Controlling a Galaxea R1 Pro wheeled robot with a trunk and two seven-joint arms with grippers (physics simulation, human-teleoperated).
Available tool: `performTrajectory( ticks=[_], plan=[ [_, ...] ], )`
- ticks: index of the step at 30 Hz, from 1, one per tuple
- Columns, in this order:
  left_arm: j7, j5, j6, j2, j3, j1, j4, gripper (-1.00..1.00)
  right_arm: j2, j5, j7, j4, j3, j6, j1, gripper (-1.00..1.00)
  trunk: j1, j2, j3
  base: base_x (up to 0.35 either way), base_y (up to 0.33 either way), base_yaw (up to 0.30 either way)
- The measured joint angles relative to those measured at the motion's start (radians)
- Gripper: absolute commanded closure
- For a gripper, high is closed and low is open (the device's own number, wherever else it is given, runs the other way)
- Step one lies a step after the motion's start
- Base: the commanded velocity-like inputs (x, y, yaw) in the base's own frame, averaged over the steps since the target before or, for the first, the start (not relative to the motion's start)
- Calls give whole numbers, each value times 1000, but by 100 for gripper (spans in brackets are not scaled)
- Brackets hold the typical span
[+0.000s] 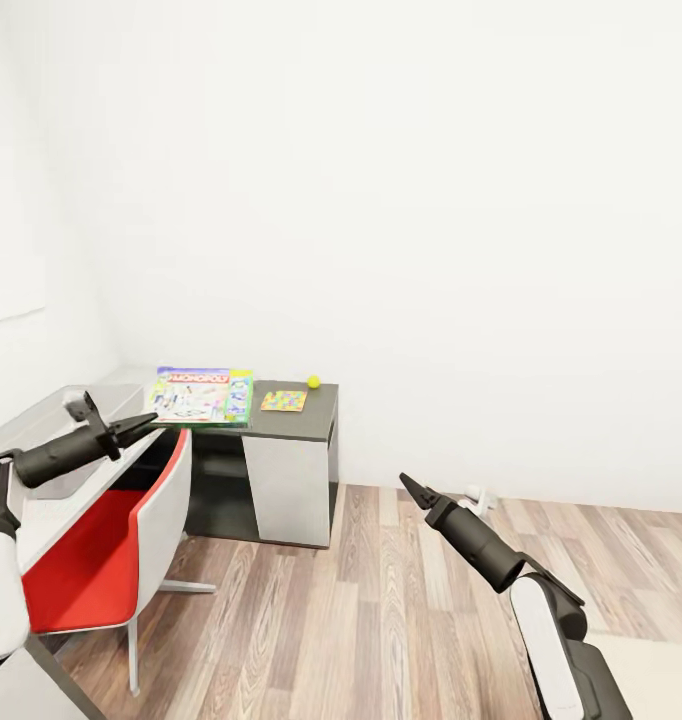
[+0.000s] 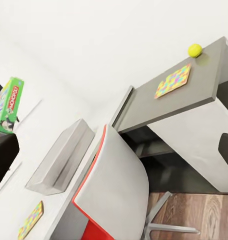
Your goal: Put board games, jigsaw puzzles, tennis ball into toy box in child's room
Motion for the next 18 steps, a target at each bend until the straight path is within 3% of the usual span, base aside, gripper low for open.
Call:
performTrajectory(
  ticks=[5, 7, 11, 18],
  plan=[
    [1, 0, 2, 28, -2, -8, -2, 100, 3, 2, -38, -2, 1, -2, 0, -100, 0, 0, 0, 0, 0, 0],
    [2, -2, -4, 33, -3, -9, -2, 100, 3, 1, -100, -3, 9, -1, 0, -100, 0, 0, 0, 3, 0, 69],
    [1, -3, -5, 52, -5, -8, -3, 100, 3, 0, -113, -3, 31, 0, 0, -100, 0, 0, 0, 64, 0, 220],
    [-1, -3, -6, 58, -7, -7, -3, 100, 3, -1, -127, -3, 54, 2, 0, -100, 0, 0, 0, 140, 0, 278]
  ],
)
